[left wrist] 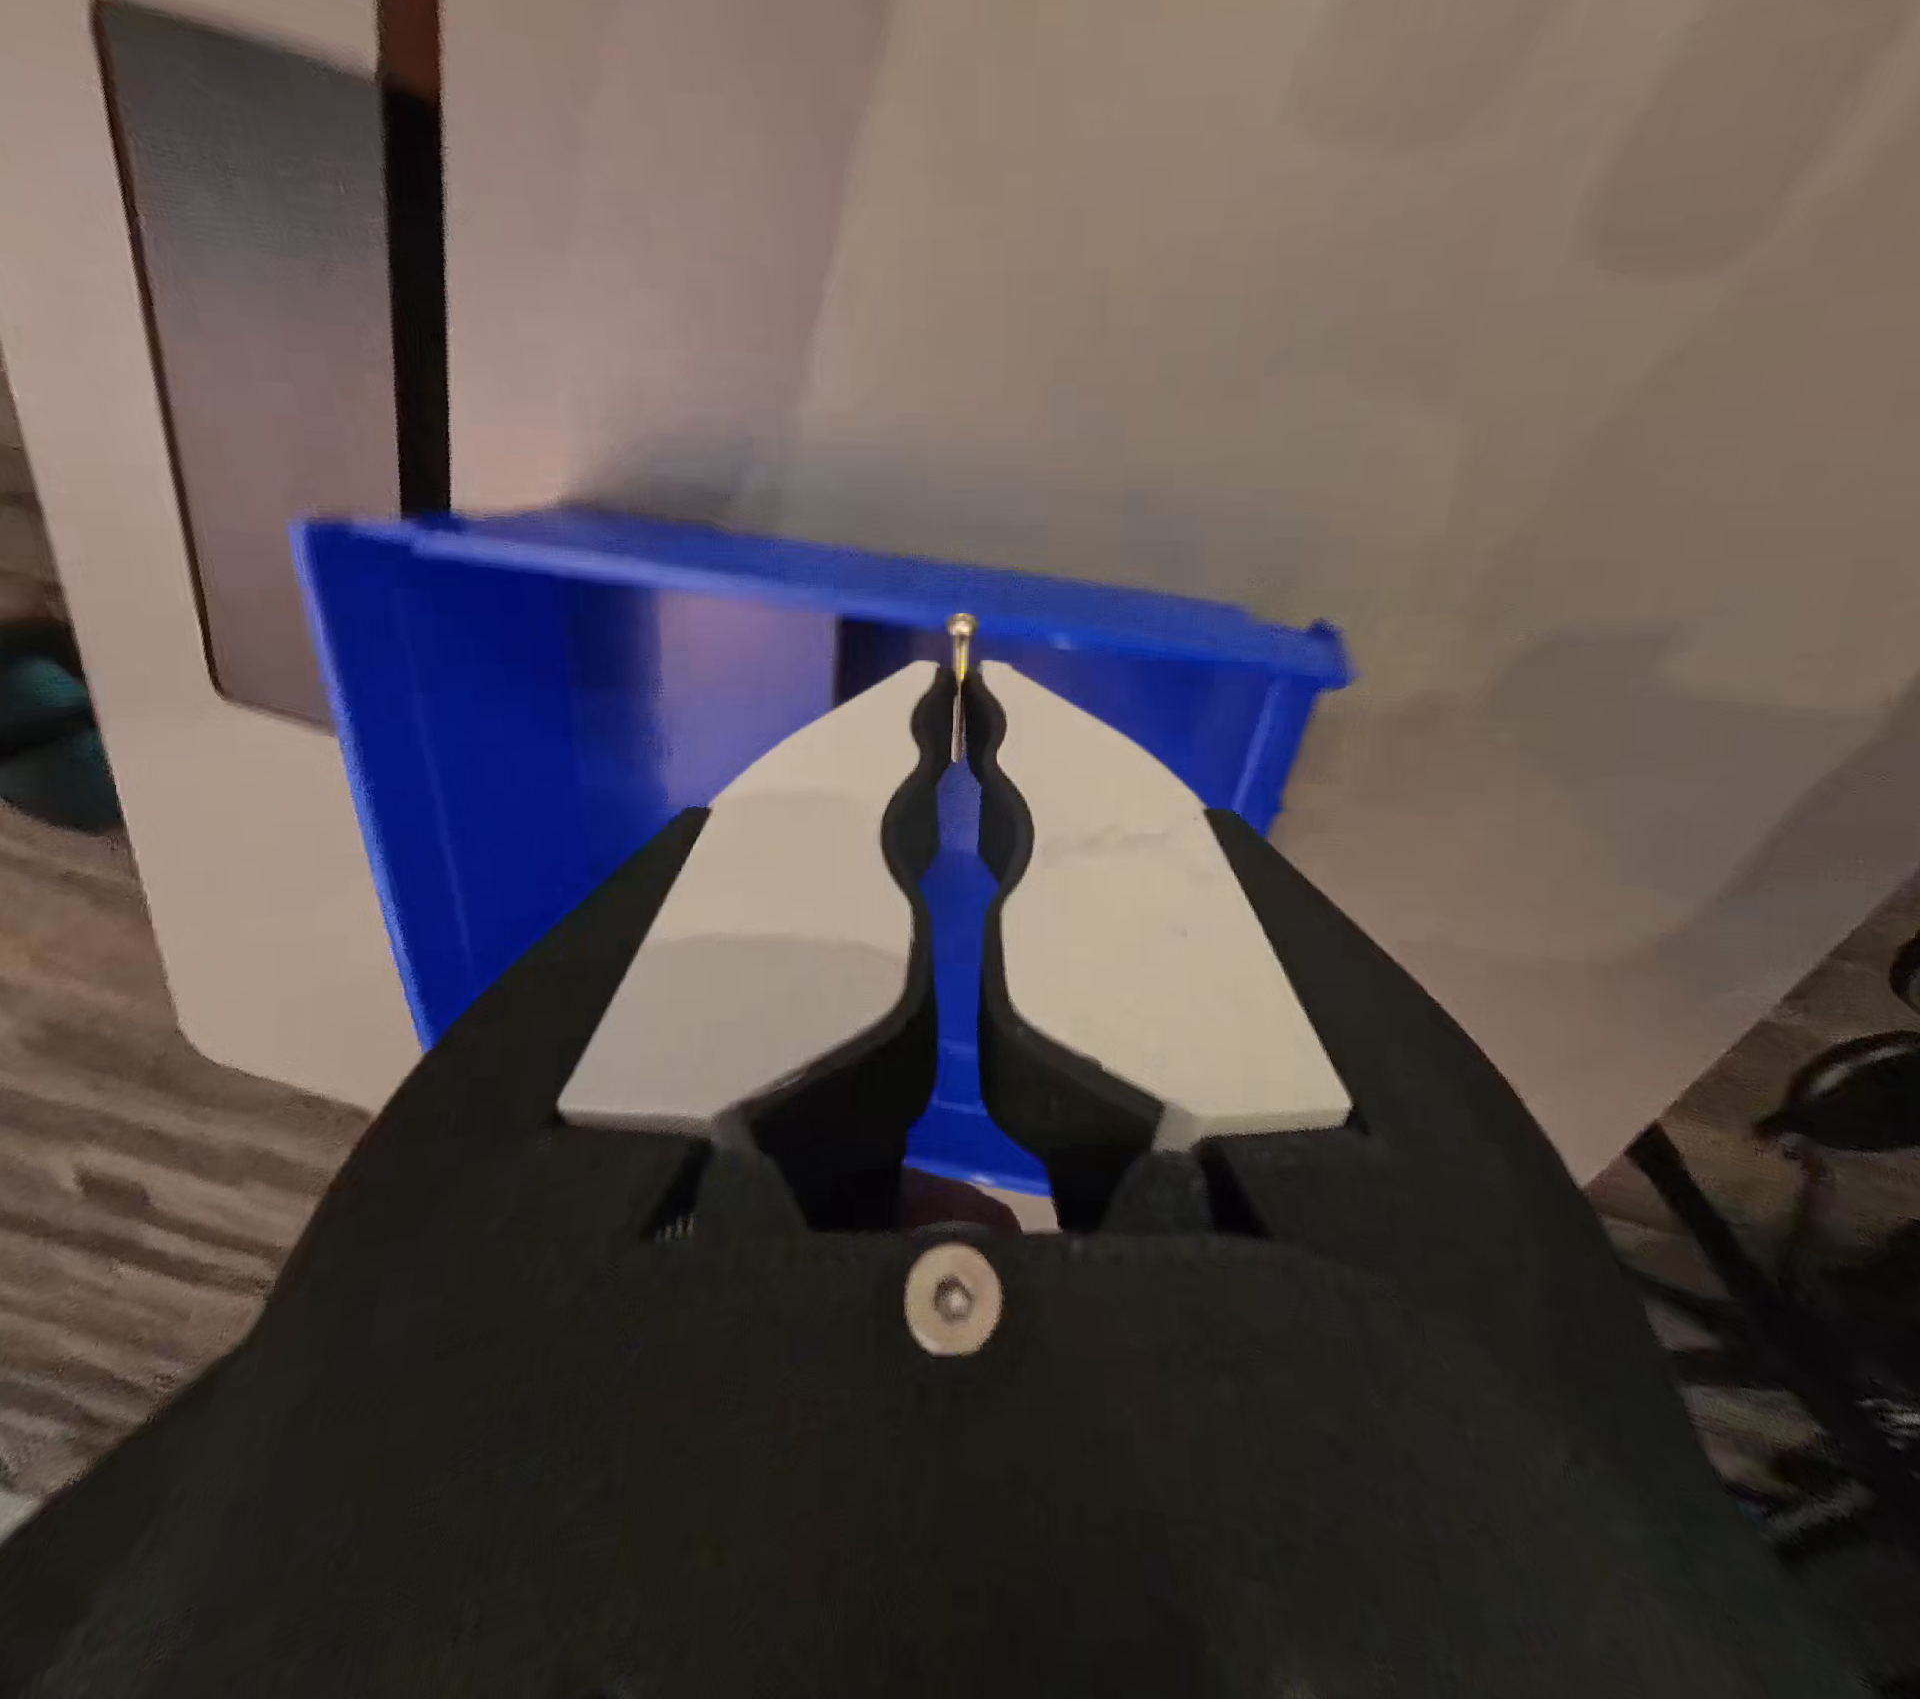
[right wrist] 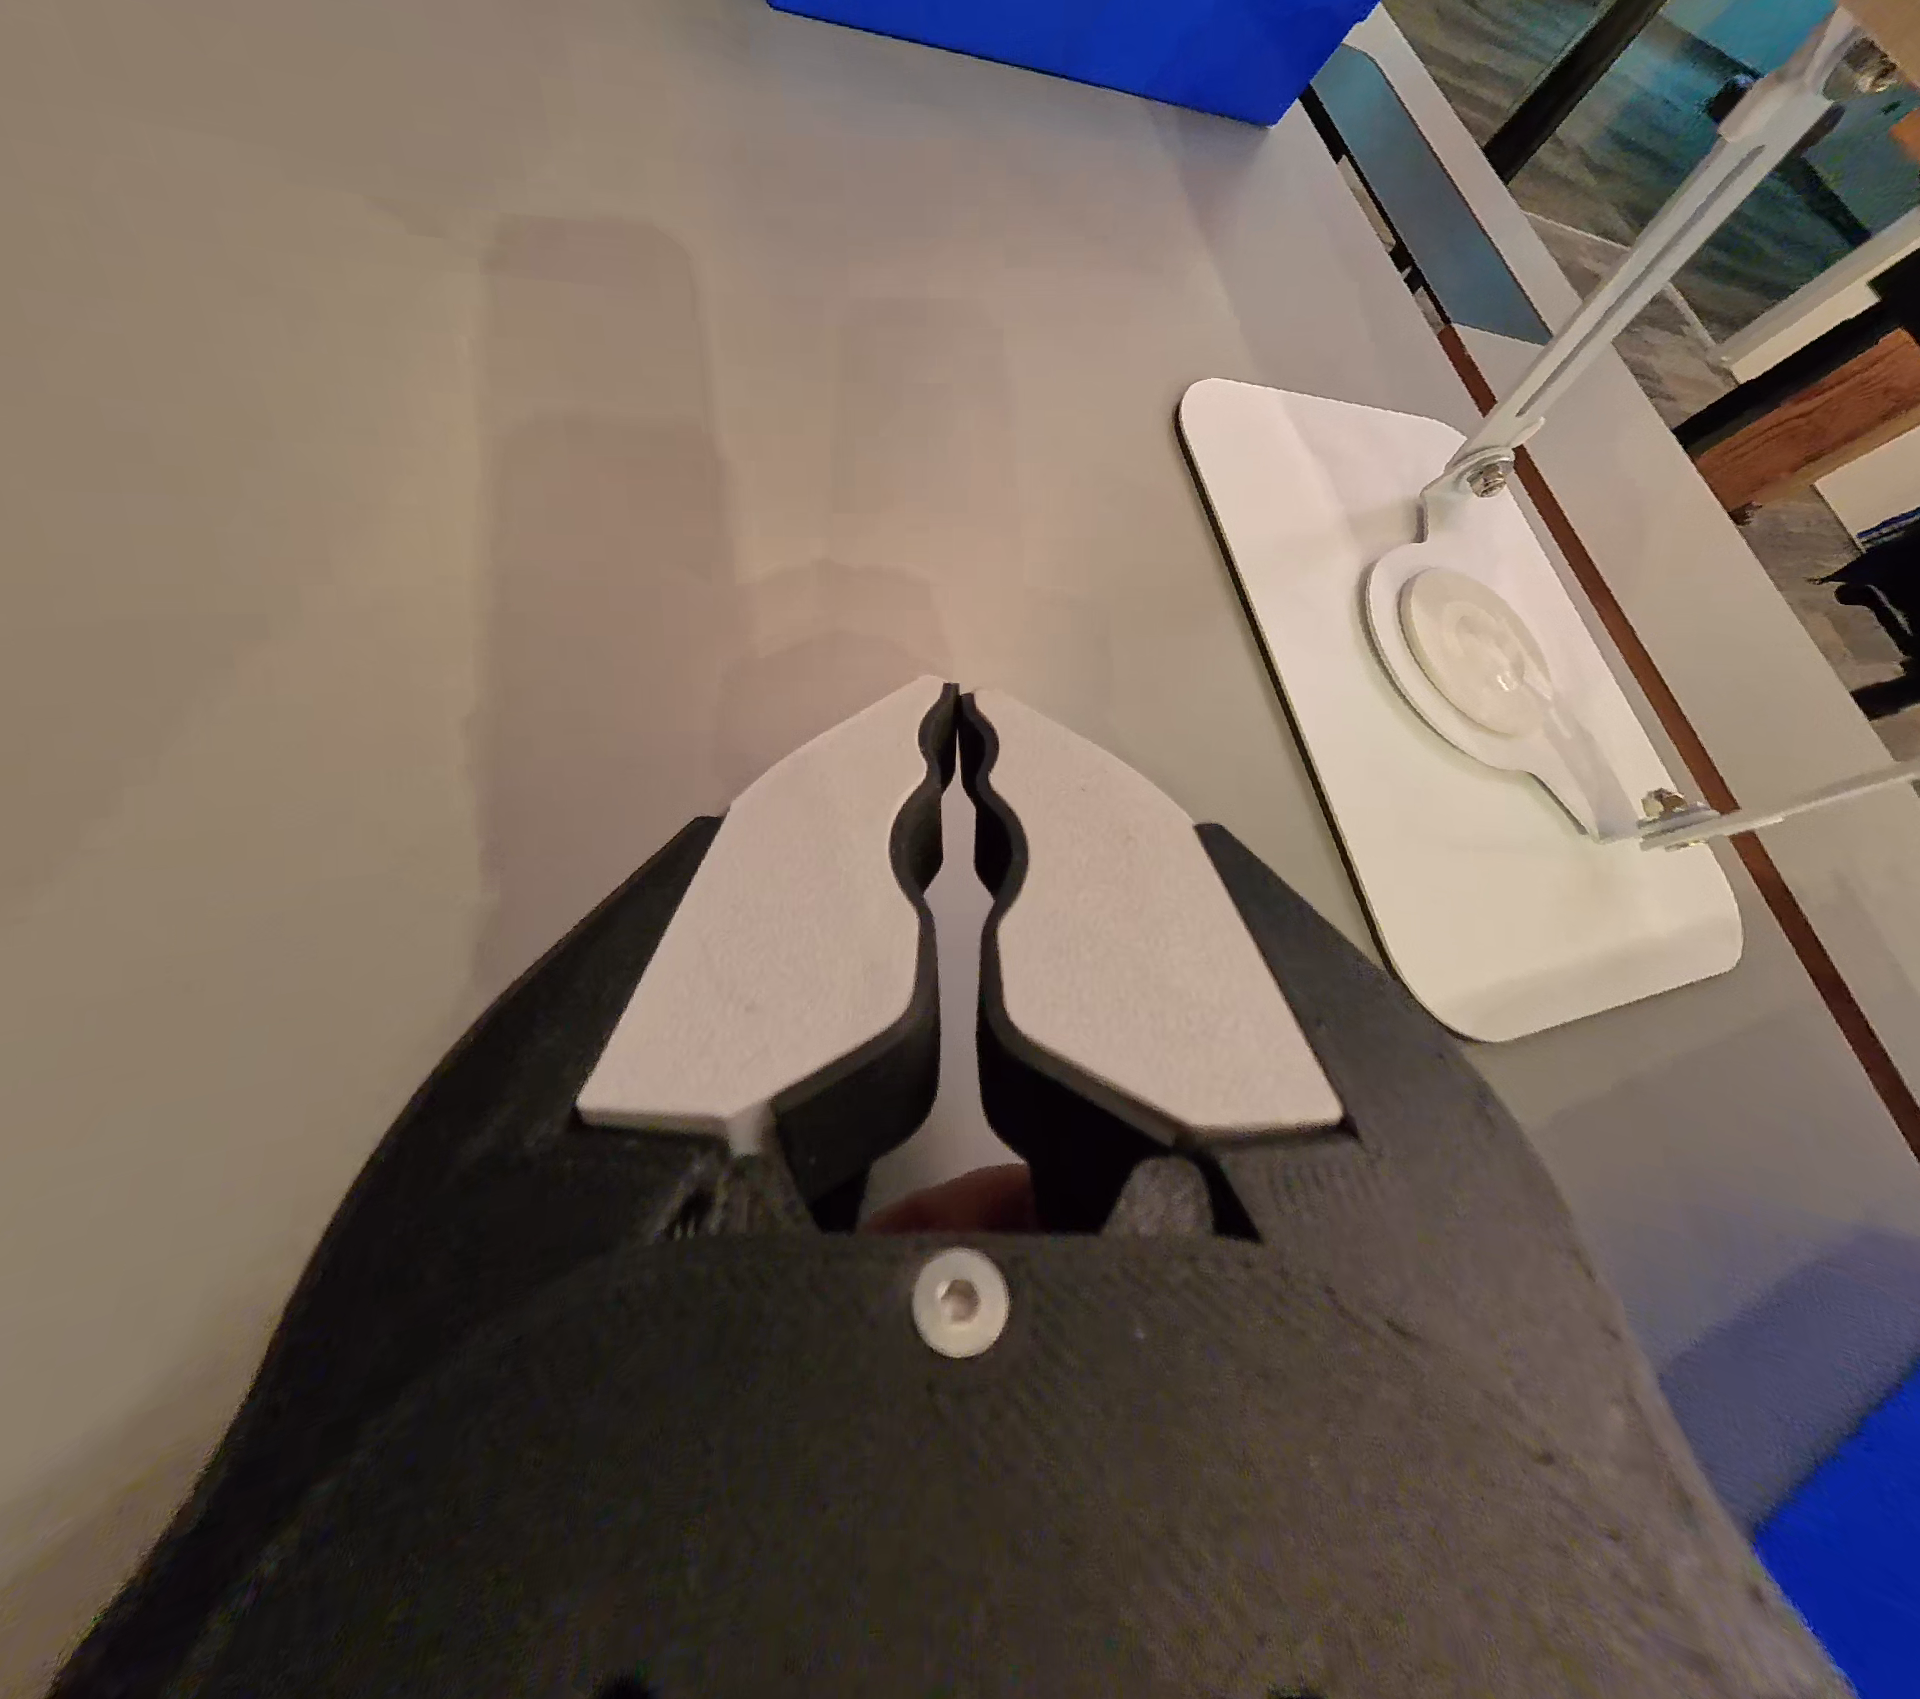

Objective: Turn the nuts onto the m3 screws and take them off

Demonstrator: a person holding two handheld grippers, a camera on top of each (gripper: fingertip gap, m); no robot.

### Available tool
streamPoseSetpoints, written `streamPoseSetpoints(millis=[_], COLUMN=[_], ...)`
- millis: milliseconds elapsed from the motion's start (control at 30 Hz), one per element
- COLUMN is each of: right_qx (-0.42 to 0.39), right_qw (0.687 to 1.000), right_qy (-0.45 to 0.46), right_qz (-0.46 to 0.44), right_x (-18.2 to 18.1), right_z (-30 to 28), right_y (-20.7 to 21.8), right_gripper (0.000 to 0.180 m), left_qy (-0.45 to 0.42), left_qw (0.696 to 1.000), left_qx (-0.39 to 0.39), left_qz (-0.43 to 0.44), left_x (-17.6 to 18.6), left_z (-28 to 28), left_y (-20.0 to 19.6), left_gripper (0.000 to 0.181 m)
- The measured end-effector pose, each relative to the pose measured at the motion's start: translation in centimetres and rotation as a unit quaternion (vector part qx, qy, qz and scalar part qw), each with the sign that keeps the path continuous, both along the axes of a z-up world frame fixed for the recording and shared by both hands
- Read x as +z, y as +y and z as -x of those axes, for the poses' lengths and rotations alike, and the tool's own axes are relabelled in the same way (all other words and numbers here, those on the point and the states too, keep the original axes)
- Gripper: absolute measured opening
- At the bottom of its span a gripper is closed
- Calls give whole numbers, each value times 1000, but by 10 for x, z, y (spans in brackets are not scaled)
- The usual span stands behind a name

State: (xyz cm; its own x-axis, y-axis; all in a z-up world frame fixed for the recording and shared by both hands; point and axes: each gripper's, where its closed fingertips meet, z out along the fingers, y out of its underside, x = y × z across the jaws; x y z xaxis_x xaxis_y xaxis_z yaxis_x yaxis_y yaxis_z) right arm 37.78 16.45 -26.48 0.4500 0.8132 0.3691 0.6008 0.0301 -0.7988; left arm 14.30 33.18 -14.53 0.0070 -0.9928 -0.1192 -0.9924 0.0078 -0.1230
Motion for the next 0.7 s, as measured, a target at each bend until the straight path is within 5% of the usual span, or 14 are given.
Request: streamPoseSetpoints(millis=[300,500,700], right_qx=[0,3,9], right_qw=[1000,1000,1000], right_qy=[-9,-10,-10], right_qz=[-7,-2,0], right_x=[0,-2,-2], right_z=[-15,-23,-25], right_y=[-6,-11,-15], right_gripper=[0,0,0], left_qy=[-9,23,47], left_qw=[986,978,975], left_qx=[-159,-191,-206], left_qz=[47,75,71], left_x=[-45,-113,-144], left_z=[-103,-131,-140], left_y=[-135,-159,-160], left_gripper=[2,2,2])
